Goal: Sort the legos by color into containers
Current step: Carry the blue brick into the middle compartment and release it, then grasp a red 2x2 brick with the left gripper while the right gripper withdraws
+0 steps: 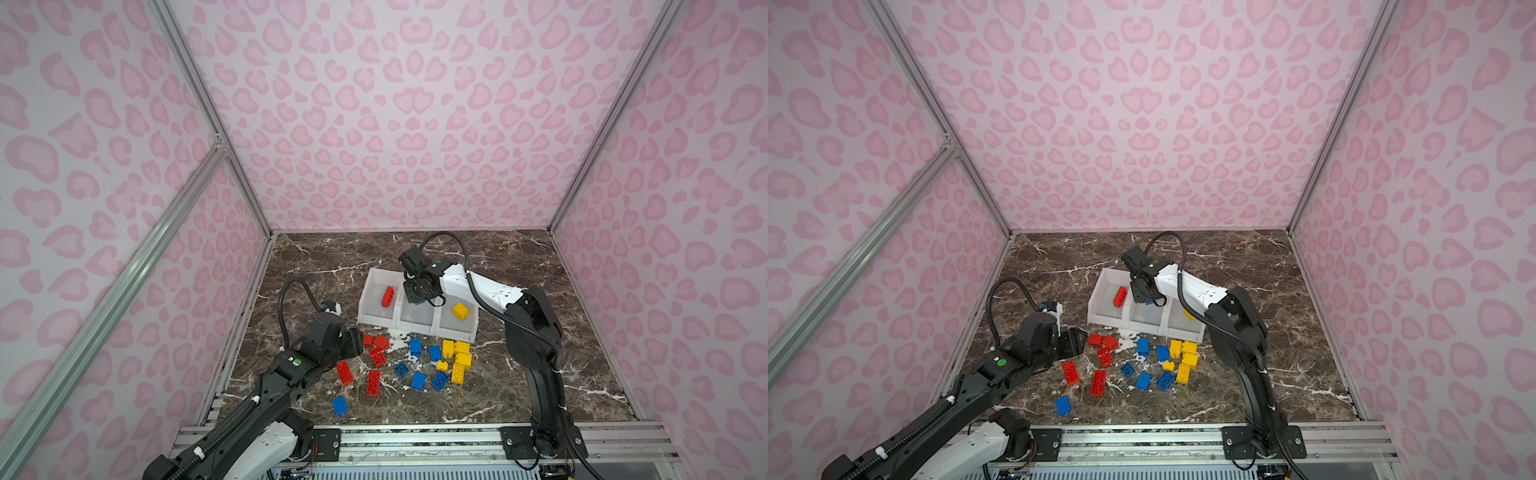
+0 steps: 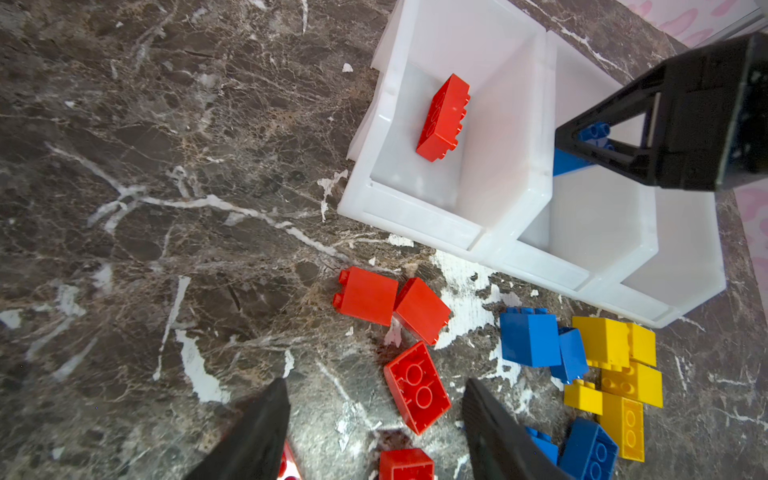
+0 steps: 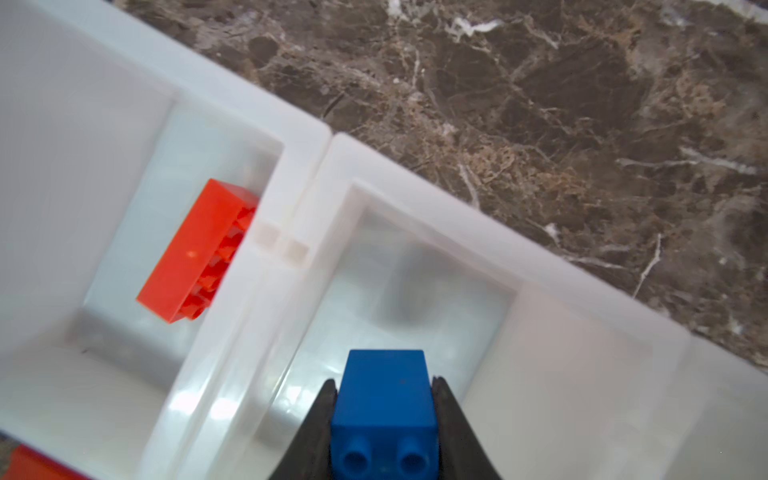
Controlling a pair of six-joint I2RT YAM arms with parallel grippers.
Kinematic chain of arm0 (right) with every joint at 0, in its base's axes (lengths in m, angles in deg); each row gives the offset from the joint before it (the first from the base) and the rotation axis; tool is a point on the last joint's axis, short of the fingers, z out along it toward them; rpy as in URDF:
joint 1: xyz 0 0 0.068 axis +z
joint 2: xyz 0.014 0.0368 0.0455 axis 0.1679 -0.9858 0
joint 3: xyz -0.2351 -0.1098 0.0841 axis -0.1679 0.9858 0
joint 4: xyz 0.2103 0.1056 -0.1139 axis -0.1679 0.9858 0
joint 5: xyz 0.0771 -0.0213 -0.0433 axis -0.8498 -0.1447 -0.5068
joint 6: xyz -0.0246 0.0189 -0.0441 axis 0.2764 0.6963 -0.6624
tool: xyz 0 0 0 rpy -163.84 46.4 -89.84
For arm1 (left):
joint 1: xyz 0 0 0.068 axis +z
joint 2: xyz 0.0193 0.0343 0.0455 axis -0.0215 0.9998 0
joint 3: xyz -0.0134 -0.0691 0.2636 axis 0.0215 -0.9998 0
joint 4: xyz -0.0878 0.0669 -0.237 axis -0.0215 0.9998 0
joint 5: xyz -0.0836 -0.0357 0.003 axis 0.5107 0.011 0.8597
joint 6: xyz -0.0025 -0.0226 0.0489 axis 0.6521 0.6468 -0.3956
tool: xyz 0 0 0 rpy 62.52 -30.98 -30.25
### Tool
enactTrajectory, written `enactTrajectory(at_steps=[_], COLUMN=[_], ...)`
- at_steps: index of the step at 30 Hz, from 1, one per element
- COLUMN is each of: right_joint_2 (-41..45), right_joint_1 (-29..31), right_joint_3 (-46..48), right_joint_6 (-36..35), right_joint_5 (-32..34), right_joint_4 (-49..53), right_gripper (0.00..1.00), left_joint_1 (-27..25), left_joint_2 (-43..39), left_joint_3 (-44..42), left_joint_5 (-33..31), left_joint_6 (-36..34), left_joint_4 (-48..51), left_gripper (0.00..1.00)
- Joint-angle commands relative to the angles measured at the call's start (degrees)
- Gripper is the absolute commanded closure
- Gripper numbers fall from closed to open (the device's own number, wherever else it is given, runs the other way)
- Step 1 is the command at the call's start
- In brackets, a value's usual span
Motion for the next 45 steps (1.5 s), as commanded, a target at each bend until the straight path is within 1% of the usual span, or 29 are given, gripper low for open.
enactTrajectory(at_steps=[1, 4, 8, 10, 25, 34, 37, 41, 45], right_joint_2=[-1.7, -2.4, -1.5, -1.2, 4.7, 10.4, 12.9, 17.1, 22.4], right_joint_1=[-0.1, -0.4, -0.4, -0.5, -0.3, 1.3, 2.0, 3.1, 3.8], right_joint_3=[-1.8, -3.0, -3.1, -3.1, 0.5, 3.2, 5.0, 9.0, 14.2], right_joint_6=[-1.0, -1.1, -1.2, -1.2, -0.6, -0.4, 0.0, 1.0, 2.4], right_joint_5=[-1.0, -1.1, -0.8, -0.5, -0.5, -0.2, -0.1, 0.2, 0.1], right_joint_4=[0.3, 0.9, 0.9, 1.1, 0.2, -0.3, -0.7, -2.3, -4.8], right_gripper=[0.71, 0.65, 0.51, 0.47, 0.43, 0.43, 0.43, 0.42, 0.42], left_joint_1=[0.0, -0.1, -0.1, -0.1, -0.3, -0.3, -0.3, -0.3, -0.4], left_joint_2=[-0.4, -0.5, -0.4, -0.3, -1.8, -2.9, -3.2, -3.0, -2.1], left_joint_3=[-0.2, -0.3, -0.4, -0.3, -1.0, -1.8, -1.9, -2.0, -2.1], left_joint_5=[0.0, -0.2, -0.3, -0.3, -0.5, -1.6, -2.8, -5.7, -5.9], left_joint_6=[0.6, 0.6, 0.8, 0.8, 1.7, 2.8, 3.6, 6.6, 8.4], left_joint_4=[0.6, 0.7, 0.7, 0.7, 1.9, 4.0, 6.0, 10.0, 12.0], left_gripper=[0.32, 0.32, 0.32, 0.32, 0.32, 0.32, 0.32, 0.32, 0.32])
